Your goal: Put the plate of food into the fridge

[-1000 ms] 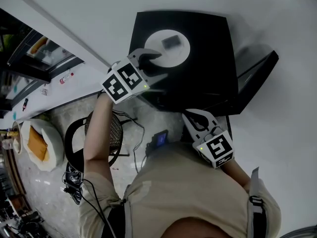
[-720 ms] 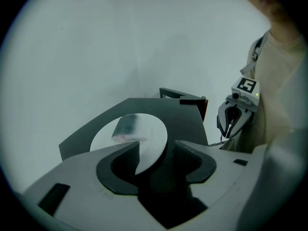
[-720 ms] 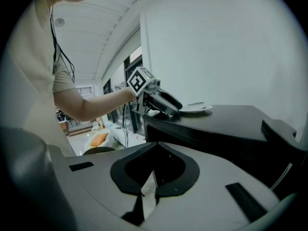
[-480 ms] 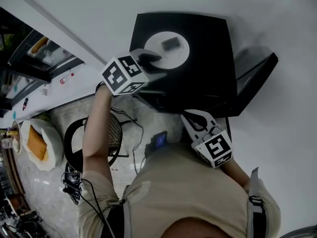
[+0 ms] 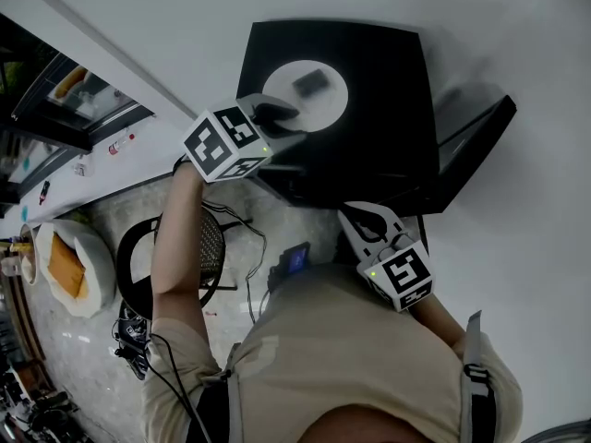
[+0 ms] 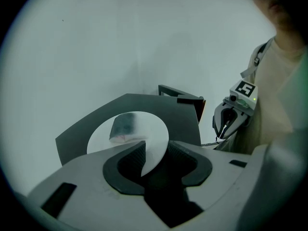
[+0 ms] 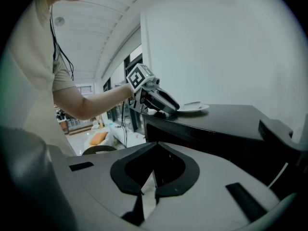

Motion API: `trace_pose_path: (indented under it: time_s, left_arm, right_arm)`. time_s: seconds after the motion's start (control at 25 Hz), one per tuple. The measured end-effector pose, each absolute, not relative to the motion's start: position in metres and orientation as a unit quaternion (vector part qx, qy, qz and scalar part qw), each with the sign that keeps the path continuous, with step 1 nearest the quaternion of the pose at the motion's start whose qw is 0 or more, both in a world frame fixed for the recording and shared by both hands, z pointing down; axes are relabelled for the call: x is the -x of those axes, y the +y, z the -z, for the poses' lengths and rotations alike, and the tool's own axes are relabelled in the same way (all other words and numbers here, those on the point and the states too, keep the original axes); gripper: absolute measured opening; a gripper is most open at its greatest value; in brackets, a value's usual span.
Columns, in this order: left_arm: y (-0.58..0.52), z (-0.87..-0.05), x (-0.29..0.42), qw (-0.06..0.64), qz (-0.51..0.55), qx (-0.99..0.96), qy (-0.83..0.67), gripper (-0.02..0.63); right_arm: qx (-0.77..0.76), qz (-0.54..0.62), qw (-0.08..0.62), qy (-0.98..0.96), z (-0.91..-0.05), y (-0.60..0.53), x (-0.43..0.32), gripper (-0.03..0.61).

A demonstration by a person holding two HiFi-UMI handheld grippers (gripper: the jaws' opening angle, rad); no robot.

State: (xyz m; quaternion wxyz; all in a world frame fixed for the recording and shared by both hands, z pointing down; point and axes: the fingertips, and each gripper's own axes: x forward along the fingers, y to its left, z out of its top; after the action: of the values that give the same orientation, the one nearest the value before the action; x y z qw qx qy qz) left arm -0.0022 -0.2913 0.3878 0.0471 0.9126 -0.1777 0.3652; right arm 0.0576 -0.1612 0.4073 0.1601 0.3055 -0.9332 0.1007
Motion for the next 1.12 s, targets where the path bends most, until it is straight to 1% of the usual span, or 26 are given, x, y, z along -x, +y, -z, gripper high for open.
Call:
trace_pose_path:
  time_s: [0.08,0.24,0.28,0.36,0.52,0.72,1.04,1.12]
  left_arm:
    - [-0.289,-0.385,0.002,0.049,-0.365,-0.913,-0.175,0.155]
    - [-0.278,-0.385,-0.001,0.025,-0.364,-0.919,-0.149,0.164]
    - [-0.275,-0.385,-0.002,0.025,-0.359,-0.922,-0.142,0.175]
    - [-0.272,-0.385,-0.003,0.021,-0.356,-0.924,-0.136,0.220]
    - [-0.277,-0.385,-0.001,0.002,-0.372,-0.919,-0.133,0.278]
    - [-0.276,-0.390,-0.002,0.050,-0.365,-0.922,-0.124,0.281]
    - [-0.274,-0.390,-0.002,0.053,-0.369,-0.919,-0.128,0.278]
    - [-0.272,-0.389,-0.002,0.053,-0.371,-0.918,-0.128,0.261]
  right_arm:
    - [-0.305,-0.102,0.161,-0.933,-0.406,-0.160,-0.057,0.021]
    - [-0.302,-0.102,0.161,-0.934,-0.408,-0.161,-0.056,0.021]
    - [-0.302,-0.103,0.161,-0.934,-0.408,-0.161,-0.056,0.021]
    - [-0.302,-0.106,0.161,-0.934,-0.409,-0.162,-0.056,0.021]
    - [-0.298,-0.107,0.163,-0.934,-0.409,-0.164,-0.052,0.021]
    - [-0.294,-0.106,0.166,-0.935,-0.412,-0.161,-0.049,0.021]
    - [-0.296,-0.104,0.164,-0.935,-0.411,-0.161,-0.047,0.021]
    - [-0.299,-0.105,0.164,-0.934,-0.409,-0.161,-0.047,0.021]
